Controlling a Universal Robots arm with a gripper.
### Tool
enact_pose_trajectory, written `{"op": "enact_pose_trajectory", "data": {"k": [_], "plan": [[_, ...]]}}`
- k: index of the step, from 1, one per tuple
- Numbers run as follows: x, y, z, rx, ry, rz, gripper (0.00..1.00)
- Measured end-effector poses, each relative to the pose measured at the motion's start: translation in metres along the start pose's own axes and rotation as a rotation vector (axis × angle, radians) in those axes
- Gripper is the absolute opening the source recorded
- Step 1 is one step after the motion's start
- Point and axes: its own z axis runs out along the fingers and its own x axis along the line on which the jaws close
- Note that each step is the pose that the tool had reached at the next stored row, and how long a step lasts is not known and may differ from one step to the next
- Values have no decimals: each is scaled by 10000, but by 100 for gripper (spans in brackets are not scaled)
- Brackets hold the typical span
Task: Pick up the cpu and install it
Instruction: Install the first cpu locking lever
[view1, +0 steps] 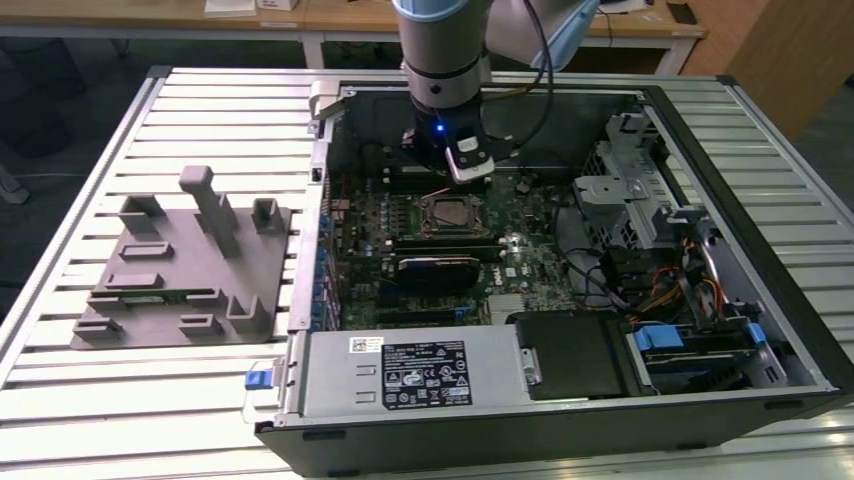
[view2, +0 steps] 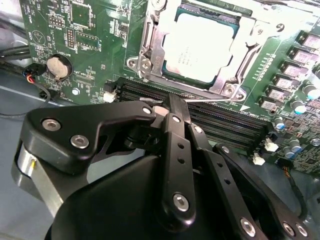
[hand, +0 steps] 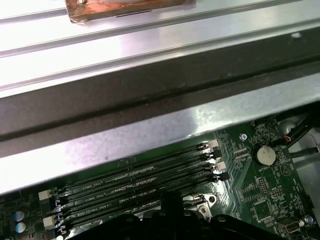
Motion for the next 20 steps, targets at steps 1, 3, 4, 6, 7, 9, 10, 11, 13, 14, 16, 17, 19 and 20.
{"op": "enact_pose_trajectory", "data": {"k": [1,3,4,6,7,9,10,11,13,14,16,17,19,20], "plan": [[4,-1,1,-1,-5,2,11],[15,4,10,5,-66,11,11],[21,5,13,-5,-117,18,11],[32,6,19,-40,-242,21,11],[38,5,23,-56,-293,17,11],[54,0,28,-73,-343,12,11],[63,-3,29,-74,-350,15,11],[72,-6,31,-73,-353,22,11],[82,-5,34,-71,-356,37,11],[86,-3,36,-70,-358,44,11],[96,1,41,-68,-360,57,11],[100,3,46,-67,-362,63,11],[108,9,57,-63,-366,85,11],[110,10,63,-62,-371,103,11]]}}
